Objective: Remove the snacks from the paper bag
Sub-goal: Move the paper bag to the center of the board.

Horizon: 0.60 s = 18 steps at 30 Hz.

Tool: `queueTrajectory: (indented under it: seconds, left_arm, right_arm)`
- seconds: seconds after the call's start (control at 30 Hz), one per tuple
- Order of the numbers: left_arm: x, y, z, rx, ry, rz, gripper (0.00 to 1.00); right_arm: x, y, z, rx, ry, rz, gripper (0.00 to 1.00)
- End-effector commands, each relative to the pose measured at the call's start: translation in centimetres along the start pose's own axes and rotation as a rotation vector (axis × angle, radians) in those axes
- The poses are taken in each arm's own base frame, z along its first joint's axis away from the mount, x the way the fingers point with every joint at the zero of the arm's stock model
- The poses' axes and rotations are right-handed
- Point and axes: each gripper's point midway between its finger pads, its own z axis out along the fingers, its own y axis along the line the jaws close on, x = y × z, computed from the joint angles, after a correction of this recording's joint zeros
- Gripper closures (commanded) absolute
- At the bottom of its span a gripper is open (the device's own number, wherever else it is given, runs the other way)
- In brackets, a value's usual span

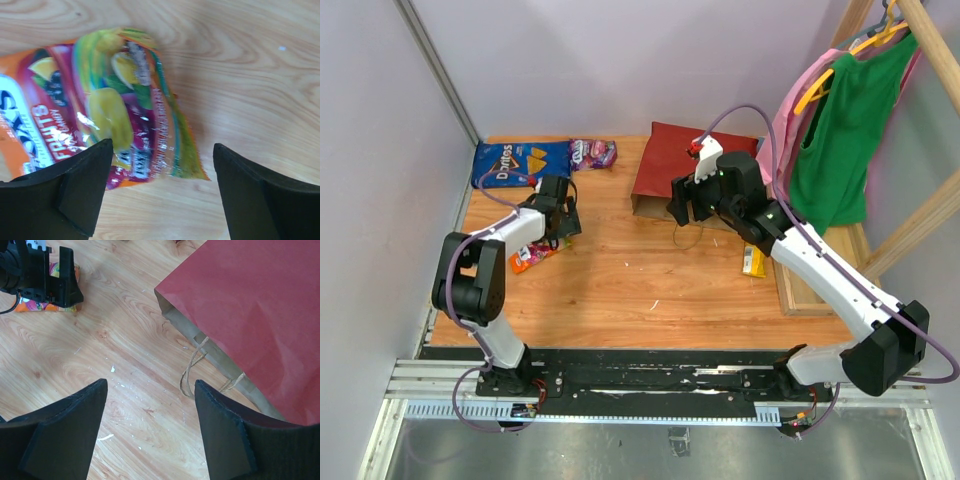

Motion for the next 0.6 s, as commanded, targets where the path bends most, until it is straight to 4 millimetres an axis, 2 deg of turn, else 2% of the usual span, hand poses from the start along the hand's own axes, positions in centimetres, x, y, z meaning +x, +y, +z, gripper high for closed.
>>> queueTrajectory:
  seconds: [0.0, 0.13, 0.3, 0.47, 0.57]
  left_arm:
    - [-0.5, 3.1, 1.0, -0.178, -0.018, 0.034, 0.17]
    - [0.0, 3.5, 2.4, -0.224, 0.004, 0.058, 0.23]
    - [-0.1, 4.1, 4.2, -0.299, 0.017, 0.072, 0.23]
    - [-1.2, 4.9, 5.6, -0.320, 0.015, 0.016, 0.24]
    - [-2.5, 6.3, 6.3, -0.318, 0.009, -0.057, 0.24]
  right_arm:
    - [0.0, 0.0, -0.2, 0.015, -0.008, -0.033, 0.28]
    - [0.1, 0.0, 0.0, 0.014, -0.003, -0.031, 0.28]
    - [0.1, -0.2, -0.2, 0.021, -0.005, -0.037, 0.28]
    - [0.2, -0.4, -0.5, 0.033, -0.002, -0.047, 0.28]
    - [0.4, -0.5, -0.5, 0.039, 0.002, -0.051, 0.28]
